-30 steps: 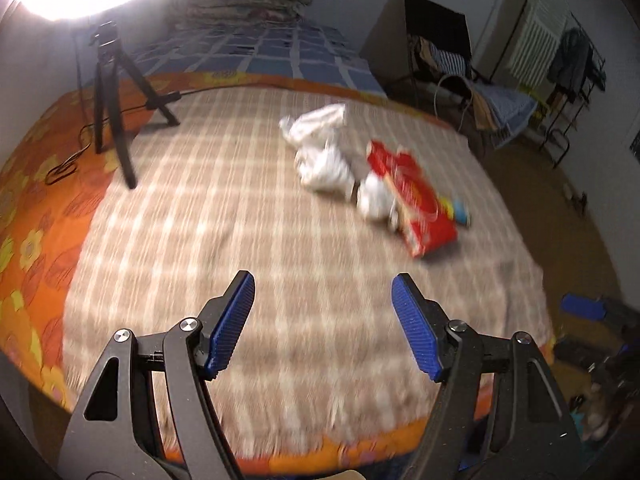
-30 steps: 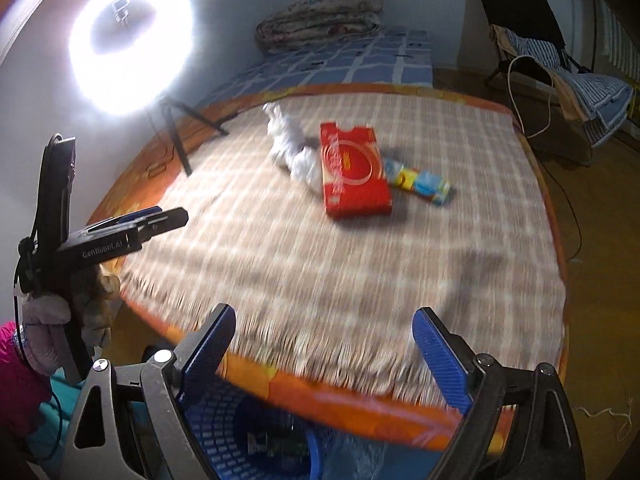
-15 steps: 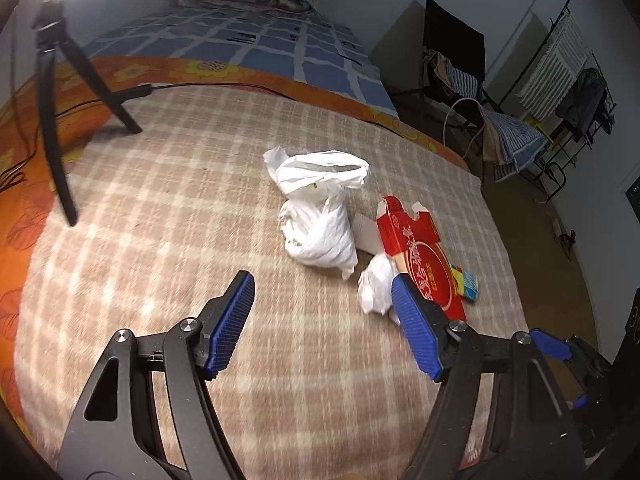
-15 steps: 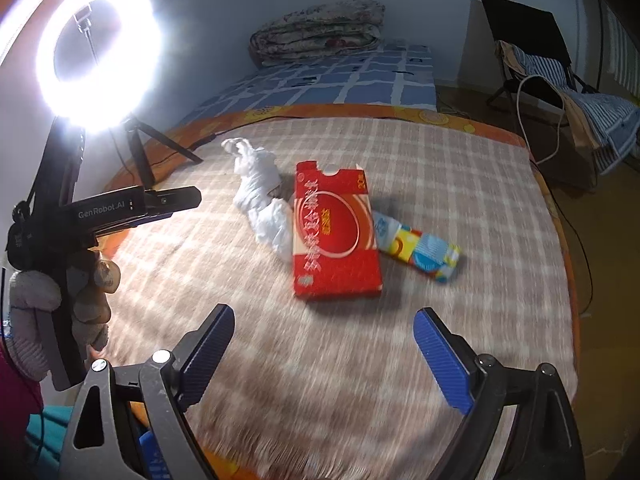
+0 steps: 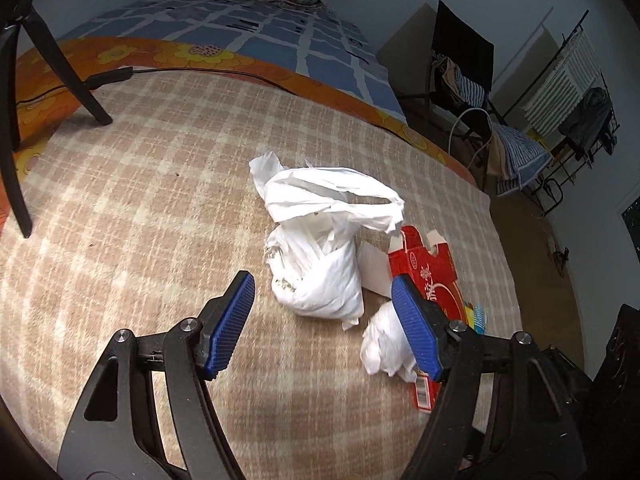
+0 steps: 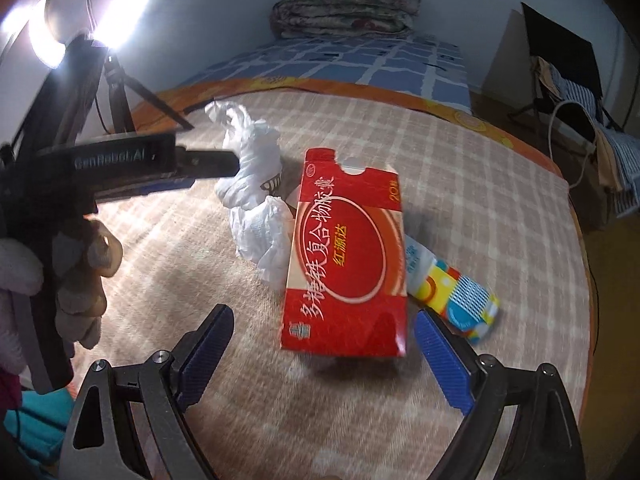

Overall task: Collect trash
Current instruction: 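Grasp the white plastic bag with left tool while right tool grasps red box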

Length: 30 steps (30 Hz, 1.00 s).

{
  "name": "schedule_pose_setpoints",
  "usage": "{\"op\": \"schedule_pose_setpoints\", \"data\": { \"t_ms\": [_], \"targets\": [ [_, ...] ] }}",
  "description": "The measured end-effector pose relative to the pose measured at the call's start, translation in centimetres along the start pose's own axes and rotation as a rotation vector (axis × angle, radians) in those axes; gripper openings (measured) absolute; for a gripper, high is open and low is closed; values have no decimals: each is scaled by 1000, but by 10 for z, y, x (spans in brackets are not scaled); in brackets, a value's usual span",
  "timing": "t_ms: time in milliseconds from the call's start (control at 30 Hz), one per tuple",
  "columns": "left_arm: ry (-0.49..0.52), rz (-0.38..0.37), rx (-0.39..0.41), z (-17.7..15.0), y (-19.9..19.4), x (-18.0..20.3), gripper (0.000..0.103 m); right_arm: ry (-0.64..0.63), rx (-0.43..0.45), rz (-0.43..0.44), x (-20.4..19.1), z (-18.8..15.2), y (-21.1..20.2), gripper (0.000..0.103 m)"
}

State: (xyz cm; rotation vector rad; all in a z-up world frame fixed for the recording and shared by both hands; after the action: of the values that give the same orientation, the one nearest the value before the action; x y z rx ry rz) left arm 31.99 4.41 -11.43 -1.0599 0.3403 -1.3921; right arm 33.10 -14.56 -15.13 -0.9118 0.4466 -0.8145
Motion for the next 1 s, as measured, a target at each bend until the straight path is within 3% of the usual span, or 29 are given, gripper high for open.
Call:
{"op": "schedule_pose_setpoints", "data": {
  "t_ms": [233,300,400,467,533,600,700,1000],
  "targets": [
    [12,16,-17,1,19,-2,72,14,-22,-35,4,5,21,93],
    [7,13,-29,0,24,-4,63,32,-29,-28,7,5,24,93],
    [-9,2,-33,1,27,-9,60,59,-39,-20,11,5,30,93],
    [-20,-19,-36,2,28,-12,49,63,-47,-18,11,6,32,93],
    [-28,-32,-35,3,27,-15,47,63,-50,-26,12,5,33,93],
    [-29,-40,-27,4,25,-17,39,64,-60,-26,11,6,35,92],
    [-21,-46,-22,4,21,-16,36,67,-85,-17,11,5,37,81],
    [-12,-28,1,3,2,-18,30,76,-48,-19,11,8,22,79]
  ]
}}
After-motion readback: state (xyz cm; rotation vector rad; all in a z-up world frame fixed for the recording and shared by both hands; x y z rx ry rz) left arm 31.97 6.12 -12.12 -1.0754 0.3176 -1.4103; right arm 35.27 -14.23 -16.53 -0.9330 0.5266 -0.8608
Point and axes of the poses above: each gripper's, at about its wrist camera, not at the fingertips, and y roughly the way its jaws point, x to its right, z to its top, the point moved 3 cm from there along y, roughly the way its jaws point, and after that the axes turned 1 degree about z, right-handed, at the moved point
